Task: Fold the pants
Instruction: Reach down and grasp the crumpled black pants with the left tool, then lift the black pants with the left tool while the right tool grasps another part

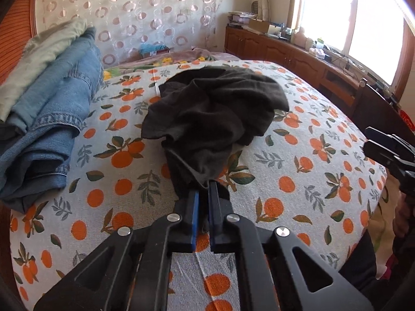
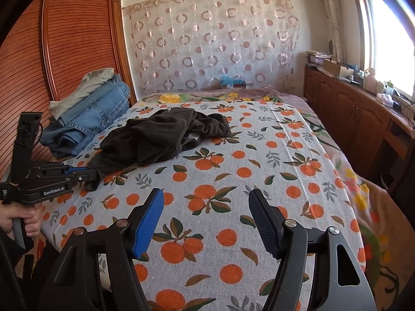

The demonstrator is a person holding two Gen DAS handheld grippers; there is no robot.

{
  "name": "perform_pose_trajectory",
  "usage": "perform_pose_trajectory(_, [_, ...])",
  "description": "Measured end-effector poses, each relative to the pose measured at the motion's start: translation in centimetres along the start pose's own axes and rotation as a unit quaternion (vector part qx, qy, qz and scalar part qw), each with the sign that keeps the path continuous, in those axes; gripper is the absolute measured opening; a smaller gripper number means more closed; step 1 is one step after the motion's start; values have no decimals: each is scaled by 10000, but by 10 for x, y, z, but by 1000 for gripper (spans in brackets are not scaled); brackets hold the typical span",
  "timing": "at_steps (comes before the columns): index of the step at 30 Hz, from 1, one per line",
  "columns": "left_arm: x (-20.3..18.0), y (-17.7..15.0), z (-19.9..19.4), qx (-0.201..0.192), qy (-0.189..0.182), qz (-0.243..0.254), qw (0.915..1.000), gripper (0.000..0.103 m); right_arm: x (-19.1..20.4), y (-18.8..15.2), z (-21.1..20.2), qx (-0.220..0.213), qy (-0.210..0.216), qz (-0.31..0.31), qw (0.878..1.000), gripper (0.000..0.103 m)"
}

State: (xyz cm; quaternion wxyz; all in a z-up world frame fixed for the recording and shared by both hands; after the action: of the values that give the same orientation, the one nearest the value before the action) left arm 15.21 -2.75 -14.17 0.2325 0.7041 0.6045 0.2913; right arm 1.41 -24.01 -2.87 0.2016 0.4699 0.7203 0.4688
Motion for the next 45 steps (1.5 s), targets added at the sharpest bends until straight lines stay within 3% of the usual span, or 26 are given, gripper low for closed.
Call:
perform_pose_trajectory(8, [-2,21,-68,-653,-187,34,9977,5,2,4,-10,-82,-26,-8,10000,70])
perform_pose_trajectory(16, [-1,52,-145,-1399,-472,76,9890,5,6,17,-6,-150,48,-127,9998,70])
perform_pose_trajectory(20, [15,63,-164,-1661,-301,13,9856,5,11,20,-2,-143,194,-200,9995,70])
perform_pose_trajectory(24, [44,61,-140,-1428,-71,-257,9894,5,14,19,16,20,351,-336,9988,70])
perform_pose_trajectory(27, [65,53,-111,-1167,311,-358,9920,5,13,14,35,238,418,-362,9982,70])
perform_pose_trajectory(30, [74,39,-90,-915,329,-511,9939,5,11,12,49,390,441,-349,9977,70])
perform_pose_trajectory(34, [68,24,-84,-778,426,-481,9949,16,12,11,54,464,429,-349,9974,70])
perform_pose_trajectory(38, [48,14,-86,-731,185,-401,9964,43,13,10,51,478,437,-340,9973,70])
perform_pose_trajectory(45, [20,-4,-69,-477,-59,-292,9984,45,27,10,44,521,610,-422,9959,70])
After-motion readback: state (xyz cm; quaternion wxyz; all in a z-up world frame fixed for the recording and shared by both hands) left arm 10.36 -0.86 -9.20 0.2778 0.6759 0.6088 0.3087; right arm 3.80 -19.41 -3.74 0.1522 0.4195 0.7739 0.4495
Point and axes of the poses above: each gripper's, at about its wrist camera, not at the fingertips, and z roughly the way its jaws point, x to its left, y to its top, the point moved 6 cm from there along z, roughly the way its jaws point, and after that the axes turned 14 degrees about y, right-handed, at the moved point
